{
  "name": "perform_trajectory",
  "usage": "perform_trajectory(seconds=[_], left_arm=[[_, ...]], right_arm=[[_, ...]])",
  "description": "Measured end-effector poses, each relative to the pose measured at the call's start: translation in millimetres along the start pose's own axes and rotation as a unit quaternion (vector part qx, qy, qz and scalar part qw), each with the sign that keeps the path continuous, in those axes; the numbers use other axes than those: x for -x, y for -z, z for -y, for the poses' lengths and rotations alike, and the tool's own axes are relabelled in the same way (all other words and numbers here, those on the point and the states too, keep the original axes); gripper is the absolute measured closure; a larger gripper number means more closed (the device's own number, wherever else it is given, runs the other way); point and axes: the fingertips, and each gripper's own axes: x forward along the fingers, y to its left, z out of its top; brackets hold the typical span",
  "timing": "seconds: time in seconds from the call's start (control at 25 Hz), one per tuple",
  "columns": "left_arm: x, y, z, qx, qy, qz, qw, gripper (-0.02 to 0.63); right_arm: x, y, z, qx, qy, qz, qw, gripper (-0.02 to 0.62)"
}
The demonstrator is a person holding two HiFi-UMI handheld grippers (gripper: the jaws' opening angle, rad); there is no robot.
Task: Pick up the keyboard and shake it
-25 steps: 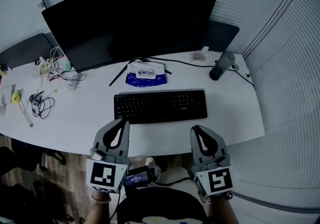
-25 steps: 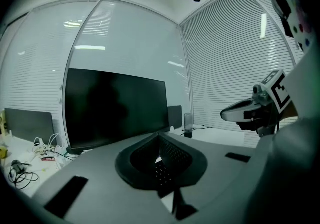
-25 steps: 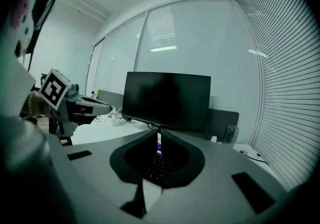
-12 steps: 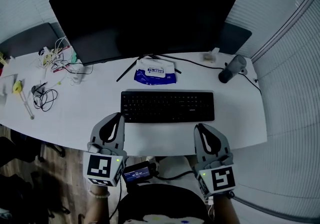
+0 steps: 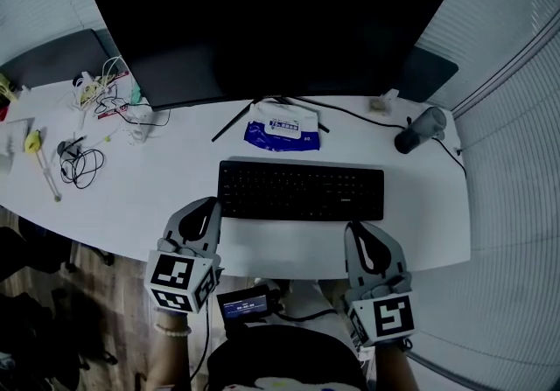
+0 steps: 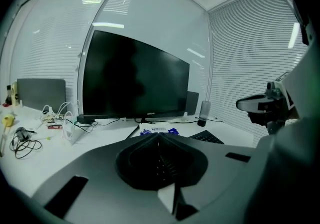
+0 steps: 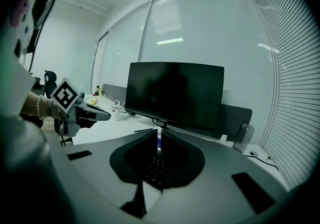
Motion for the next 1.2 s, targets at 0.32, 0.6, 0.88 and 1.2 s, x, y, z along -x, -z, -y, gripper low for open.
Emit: perform_trajectory(seconds=[0.32, 0.6, 0.88, 1.2], left_arm=[[-38, 39, -20, 0.047, 0.009, -0.064, 0.9968, 0.561], [-75, 76, -38, 0.122, 0.01, -0.118, 0.9855, 0.419], [-100, 113, -50, 0.143, -0.001, -0.165, 0.9758, 0.42], [-106, 123, -52, 0.171, -0.002, -0.177, 0.9693, 0.42]], right_arm=[[-14, 8, 8, -0.015, -0.007, -0.013, 1.0, 0.551], [-25, 24, 18, -0.018, -0.011, -0.037, 0.999, 0.551], [-30, 37, 31, -0.02, -0.01, -0.053, 0.998, 0.551], [-33, 56, 43, -0.033, -0.011, -0.076, 0.997, 0.551]])
